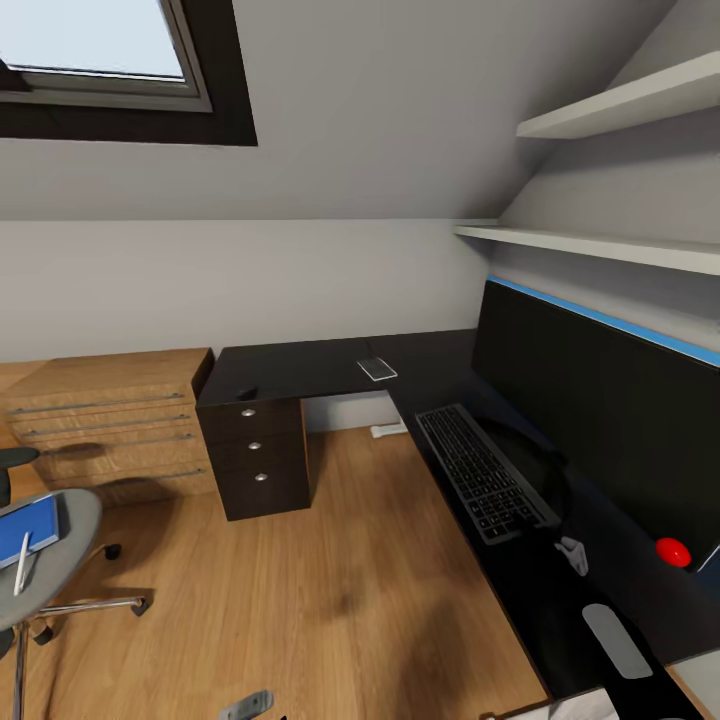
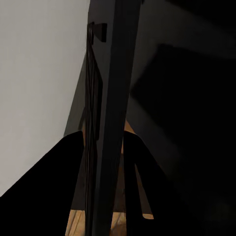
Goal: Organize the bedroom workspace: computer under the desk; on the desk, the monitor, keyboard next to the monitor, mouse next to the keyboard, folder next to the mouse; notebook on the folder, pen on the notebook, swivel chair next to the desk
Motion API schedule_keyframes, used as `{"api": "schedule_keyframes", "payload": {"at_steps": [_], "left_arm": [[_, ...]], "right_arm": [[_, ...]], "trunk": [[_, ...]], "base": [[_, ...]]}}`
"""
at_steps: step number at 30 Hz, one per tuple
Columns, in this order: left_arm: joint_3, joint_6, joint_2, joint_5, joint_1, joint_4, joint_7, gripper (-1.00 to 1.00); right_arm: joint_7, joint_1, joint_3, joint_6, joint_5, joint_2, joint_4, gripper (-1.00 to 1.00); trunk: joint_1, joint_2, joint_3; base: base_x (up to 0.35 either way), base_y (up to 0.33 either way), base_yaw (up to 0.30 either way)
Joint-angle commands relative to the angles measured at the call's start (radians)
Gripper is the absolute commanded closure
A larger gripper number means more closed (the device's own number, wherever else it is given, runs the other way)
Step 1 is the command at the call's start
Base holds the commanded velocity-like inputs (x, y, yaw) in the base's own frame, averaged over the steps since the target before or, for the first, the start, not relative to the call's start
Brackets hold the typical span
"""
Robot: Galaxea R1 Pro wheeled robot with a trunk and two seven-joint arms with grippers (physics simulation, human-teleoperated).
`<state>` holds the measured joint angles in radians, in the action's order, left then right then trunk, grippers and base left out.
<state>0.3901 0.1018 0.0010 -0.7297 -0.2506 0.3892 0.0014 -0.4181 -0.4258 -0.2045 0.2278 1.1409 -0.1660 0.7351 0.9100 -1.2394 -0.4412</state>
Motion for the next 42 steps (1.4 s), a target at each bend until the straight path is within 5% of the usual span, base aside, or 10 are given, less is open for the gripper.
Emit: {"api": "schedule_keyframes", "payload": {"at_steps": [1,42], "left_arm": [[0.007,0.006,0.001,-0.010,-0.001,-0.001,0.000,-1.00],[0.006,0.005,0.001,-0.008,-0.001,-0.001,0.000,-1.00]], "right_arm": [[0.001,-0.001,-0.003,0.010,0.011,0.000,0.000,1.00],[0.022,-0.001,0.024,0.010,0.011,0.002,0.001,1.00]], "trunk": [[0.000,-0.001,-0.001],[0.000,-0.001,-0.001]], "base": [[-0.004,-0.002,0.000],[-0.024,-0.017,0.000]]}}
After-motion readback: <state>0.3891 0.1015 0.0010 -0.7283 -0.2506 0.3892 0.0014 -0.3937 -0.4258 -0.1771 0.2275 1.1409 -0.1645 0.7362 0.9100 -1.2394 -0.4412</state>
